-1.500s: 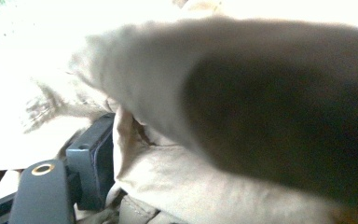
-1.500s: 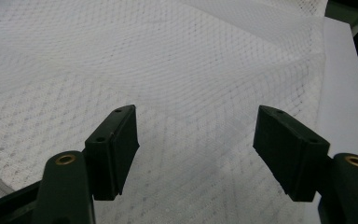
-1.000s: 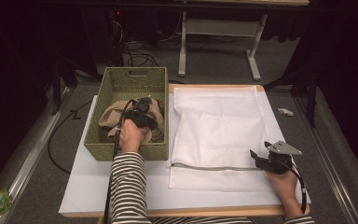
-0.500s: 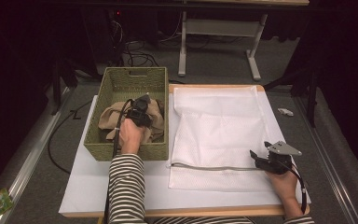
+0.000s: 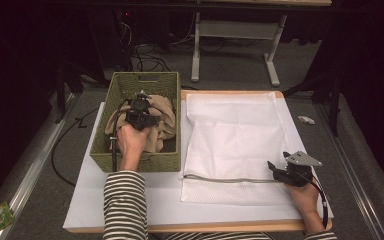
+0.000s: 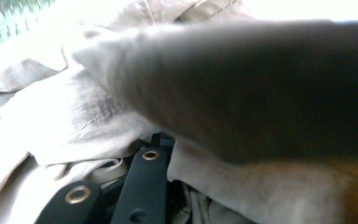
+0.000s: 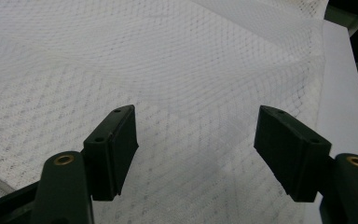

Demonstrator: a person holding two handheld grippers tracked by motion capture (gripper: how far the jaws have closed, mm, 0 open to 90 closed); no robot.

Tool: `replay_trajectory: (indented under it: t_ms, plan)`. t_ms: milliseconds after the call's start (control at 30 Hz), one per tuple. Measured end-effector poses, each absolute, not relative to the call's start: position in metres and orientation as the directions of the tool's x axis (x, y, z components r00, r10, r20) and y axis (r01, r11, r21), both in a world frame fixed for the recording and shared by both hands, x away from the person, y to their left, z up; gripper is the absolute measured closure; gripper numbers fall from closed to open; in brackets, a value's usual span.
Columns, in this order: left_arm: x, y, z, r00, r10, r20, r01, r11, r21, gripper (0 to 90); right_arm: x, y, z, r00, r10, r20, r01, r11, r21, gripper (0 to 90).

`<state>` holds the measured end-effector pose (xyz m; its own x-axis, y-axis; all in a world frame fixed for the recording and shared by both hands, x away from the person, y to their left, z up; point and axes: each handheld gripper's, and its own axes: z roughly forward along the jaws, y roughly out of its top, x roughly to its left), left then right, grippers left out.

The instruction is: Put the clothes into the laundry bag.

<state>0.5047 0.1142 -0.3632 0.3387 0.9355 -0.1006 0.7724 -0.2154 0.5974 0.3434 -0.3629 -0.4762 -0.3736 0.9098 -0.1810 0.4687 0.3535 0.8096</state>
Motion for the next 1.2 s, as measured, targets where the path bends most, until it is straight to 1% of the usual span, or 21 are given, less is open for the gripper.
replay_trajectory:
  t_ms: [100,200,267,300,367,467,533,700,867,967,1133,1200]
  plan:
    - [0.499,0.115,-0.354,0.363,0.923,-0.129,0.740,-0.201,0.642,75.3,0.343,-0.363,-0.476,-0.373,0.909,-0.186,0.468,0.357,0.808,30.0]
    - [0.493,0.116,-0.345,0.382,0.914,-0.138,0.700,-0.189,0.688,75.6,0.343,-0.363,-0.476,-0.376,0.907,-0.187,0.467,0.360,0.807,30.0]
    - [0.489,0.118,-0.339,0.382,0.907,-0.175,0.687,-0.152,0.711,75.8,0.343,-0.363,-0.476,-0.375,0.908,-0.188,0.467,0.360,0.808,30.0]
    - [0.489,0.118,-0.339,0.382,0.907,-0.175,0.687,-0.152,0.711,75.9,0.343,-0.362,-0.476,-0.375,0.907,-0.190,0.467,0.362,0.807,30.1]
    - [0.484,0.121,-0.331,0.392,0.894,-0.215,0.665,-0.114,0.738,76.1,0.343,-0.362,-0.476,-0.376,0.906,-0.192,0.467,0.365,0.805,30.1]
    - [0.480,0.123,-0.324,0.402,0.888,-0.221,0.639,-0.099,0.763,76.3,0.344,-0.362,-0.477,-0.378,0.905,-0.194,0.468,0.368,0.803,30.0]
    - [0.475,0.125,-0.317,0.412,0.874,-0.258,0.615,-0.058,0.786,76.5,0.344,-0.362,-0.477,-0.380,0.903,-0.202,0.464,0.374,0.803,30.0]
    - [0.468,0.123,-0.307,0.435,0.866,-0.248,0.573,-0.053,0.818,77.1,0.344,-0.362,-0.477,-0.378,0.905,-0.195,0.469,0.369,0.803,29.9]
    - [0.458,0.117,-0.291,0.479,0.842,-0.247,0.507,-0.035,0.861,77.6,0.343,-0.366,-0.475,-0.364,0.919,-0.151,0.471,0.322,0.821,30.0]
    - [0.454,0.112,-0.282,0.495,0.836,-0.236,0.481,-0.037,0.876,77.9,0.342,-0.368,-0.475,-0.359,0.922,-0.145,0.462,0.310,0.831,30.3]
    - [0.450,0.103,-0.270,0.524,0.818,-0.237,0.453,-0.032,0.891,78.4,0.342,-0.368,-0.475,-0.361,0.921,-0.146,0.460,0.312,0.831,30.2]
    - [0.449,0.097,-0.265,0.533,0.816,-0.223,0.444,-0.044,0.895,78.4,0.342,-0.368,-0.475,-0.360,0.922,-0.141,0.464,0.308,0.831,30.2]
